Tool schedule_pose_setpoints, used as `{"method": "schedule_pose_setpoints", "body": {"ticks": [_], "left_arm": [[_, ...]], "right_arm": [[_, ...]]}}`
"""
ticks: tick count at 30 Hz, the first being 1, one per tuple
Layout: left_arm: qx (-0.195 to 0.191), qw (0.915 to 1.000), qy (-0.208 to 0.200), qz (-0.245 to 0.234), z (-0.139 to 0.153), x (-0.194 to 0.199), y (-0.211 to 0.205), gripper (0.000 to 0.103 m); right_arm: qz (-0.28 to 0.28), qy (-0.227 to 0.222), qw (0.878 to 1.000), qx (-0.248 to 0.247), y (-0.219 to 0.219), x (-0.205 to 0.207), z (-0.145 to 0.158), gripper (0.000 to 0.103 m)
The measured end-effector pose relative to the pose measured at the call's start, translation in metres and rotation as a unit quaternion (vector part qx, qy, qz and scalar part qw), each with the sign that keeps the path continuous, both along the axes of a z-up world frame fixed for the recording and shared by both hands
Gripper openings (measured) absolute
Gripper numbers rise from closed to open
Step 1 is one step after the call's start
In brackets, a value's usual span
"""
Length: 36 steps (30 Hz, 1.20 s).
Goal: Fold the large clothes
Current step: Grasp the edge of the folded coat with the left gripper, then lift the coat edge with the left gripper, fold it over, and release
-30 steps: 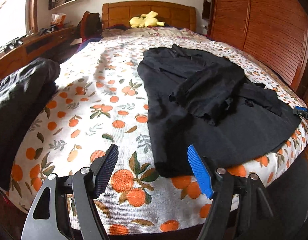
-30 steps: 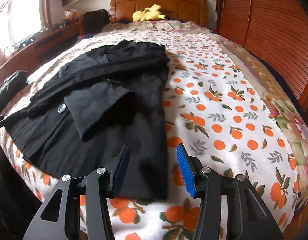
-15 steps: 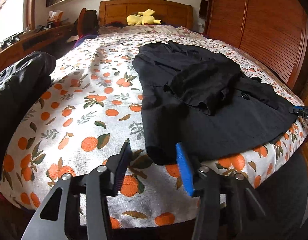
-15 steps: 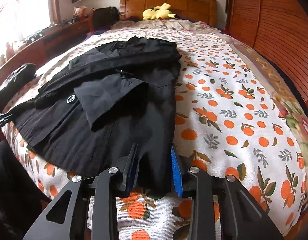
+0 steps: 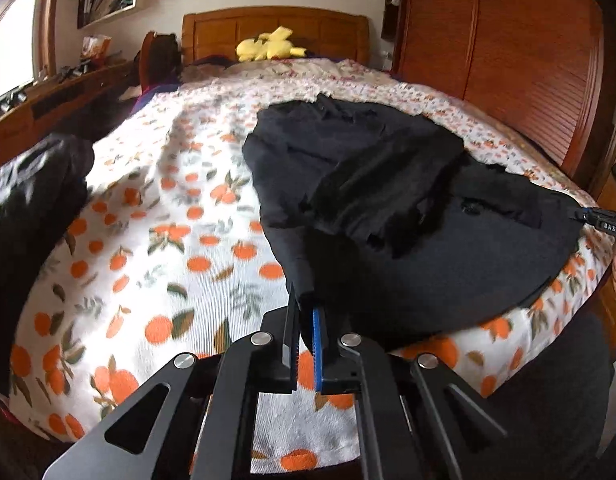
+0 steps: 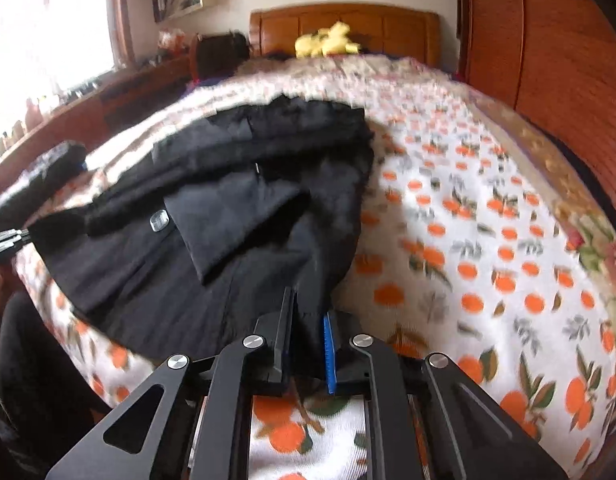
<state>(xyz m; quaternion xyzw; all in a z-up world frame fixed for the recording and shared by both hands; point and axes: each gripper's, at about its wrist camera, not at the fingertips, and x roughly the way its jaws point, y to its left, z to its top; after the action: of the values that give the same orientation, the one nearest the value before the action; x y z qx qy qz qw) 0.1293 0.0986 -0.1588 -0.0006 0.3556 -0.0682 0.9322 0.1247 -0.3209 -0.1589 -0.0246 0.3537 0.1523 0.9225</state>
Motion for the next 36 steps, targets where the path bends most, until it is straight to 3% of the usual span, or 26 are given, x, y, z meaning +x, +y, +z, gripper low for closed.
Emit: {"method": "schedule_pose_setpoints", "body": {"ticks": [6, 20, 30, 36], "left_arm": [[-0.007, 0.9996, -0.028, -0.003, 0.022, 0.005, -0.001, 0.005], [-0.017, 0.9981, -0.06, -0.003, 0.043, 0.029, 0.002, 0.004], [-0.027, 0.9932, -0.113, 0.007, 0.101, 0.08, 0.006, 0.004], [-0.016, 0.9905, -0.135, 0.022, 0.145, 0.154, 0.007, 0.004]], "right_arm": [[0.014, -0.028, 0.999, 0.01, 0.009, 0.012, 0.023, 0.01], [0.03, -0.021, 0.999, -0.005, 0.022, 0.043, 0.02, 0.009], [0.029, -0.089, 0.995, -0.017, 0.035, 0.098, 0.09, 0.008], [0.028, -0.117, 0.992, -0.042, 0.054, 0.17, 0.124, 0.008]]}}
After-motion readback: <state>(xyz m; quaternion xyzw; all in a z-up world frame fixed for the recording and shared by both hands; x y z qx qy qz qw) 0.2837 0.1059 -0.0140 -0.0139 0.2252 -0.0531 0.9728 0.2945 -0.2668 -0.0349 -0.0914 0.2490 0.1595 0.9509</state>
